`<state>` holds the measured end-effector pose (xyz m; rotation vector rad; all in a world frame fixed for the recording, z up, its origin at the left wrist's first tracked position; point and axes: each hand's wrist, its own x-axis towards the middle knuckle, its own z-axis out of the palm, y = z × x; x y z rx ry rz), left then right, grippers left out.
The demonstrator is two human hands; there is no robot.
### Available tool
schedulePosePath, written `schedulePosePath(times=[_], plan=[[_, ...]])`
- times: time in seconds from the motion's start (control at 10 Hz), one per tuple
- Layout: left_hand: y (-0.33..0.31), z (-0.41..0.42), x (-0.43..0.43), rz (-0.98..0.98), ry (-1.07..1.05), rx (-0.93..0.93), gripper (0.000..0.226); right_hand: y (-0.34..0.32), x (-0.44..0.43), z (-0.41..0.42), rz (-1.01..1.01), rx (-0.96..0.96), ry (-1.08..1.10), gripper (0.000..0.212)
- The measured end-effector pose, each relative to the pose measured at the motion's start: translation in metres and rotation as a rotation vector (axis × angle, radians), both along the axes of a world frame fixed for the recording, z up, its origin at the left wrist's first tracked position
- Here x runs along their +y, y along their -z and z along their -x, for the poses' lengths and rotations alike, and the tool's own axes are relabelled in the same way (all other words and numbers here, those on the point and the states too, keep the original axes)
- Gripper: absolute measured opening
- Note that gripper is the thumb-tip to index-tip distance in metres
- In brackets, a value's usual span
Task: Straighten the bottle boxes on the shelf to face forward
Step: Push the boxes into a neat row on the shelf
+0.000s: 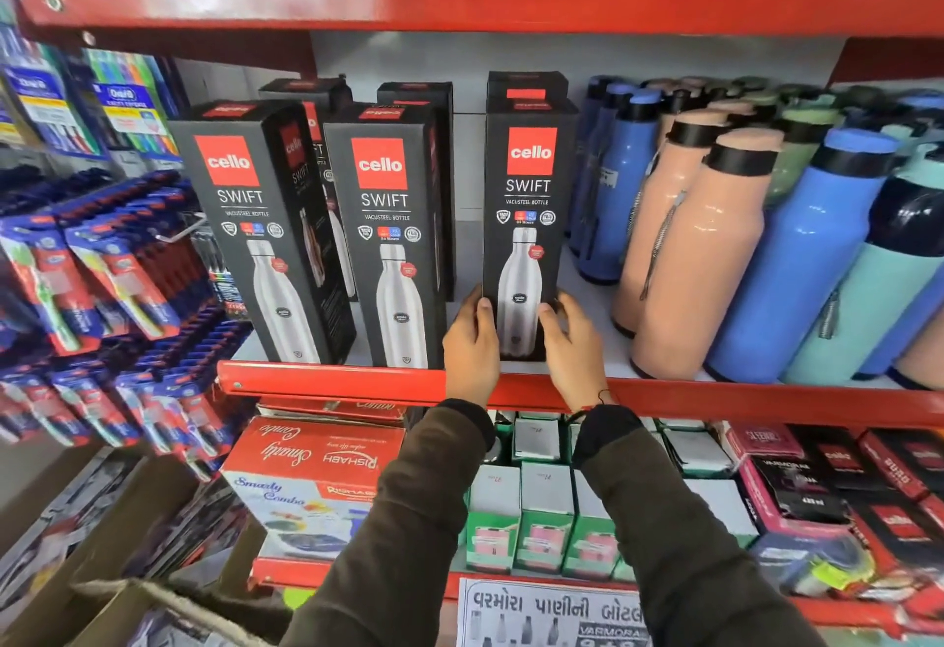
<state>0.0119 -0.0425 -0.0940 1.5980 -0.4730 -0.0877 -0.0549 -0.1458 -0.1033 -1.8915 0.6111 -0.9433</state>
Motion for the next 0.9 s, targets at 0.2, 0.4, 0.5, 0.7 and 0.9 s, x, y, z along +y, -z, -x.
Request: schedulePosePath(times=[0.2,0.4,0.5,0.7,0.9], plan=[[0.001,0.013,0.010,-0.031,-0.069,-0.033,0.042,0.001,0.009,0.015,0.014,0.016,-0.010,0.038],[0.002,0.023,0.023,-0.049,-0.051,-0.053,0.041,-0.001,0.019,0.028,0.045,0.005,0.036,0.035],[0.001,0.027,0.030,-0.067,-0.036,-0.069,0.041,-0.003,0.025,0.035,0.043,0.010,0.055,0.037],[-0.002,0.031,0.034,-0.088,-0.024,-0.081,0.042,-0.008,0.030,0.041,0.073,0.053,0.075,0.035],[-0.007,0.031,0.034,-0.115,-0.017,-0.072,0.041,-0.011,0.030,0.042,0.056,0.092,0.058,0.039]])
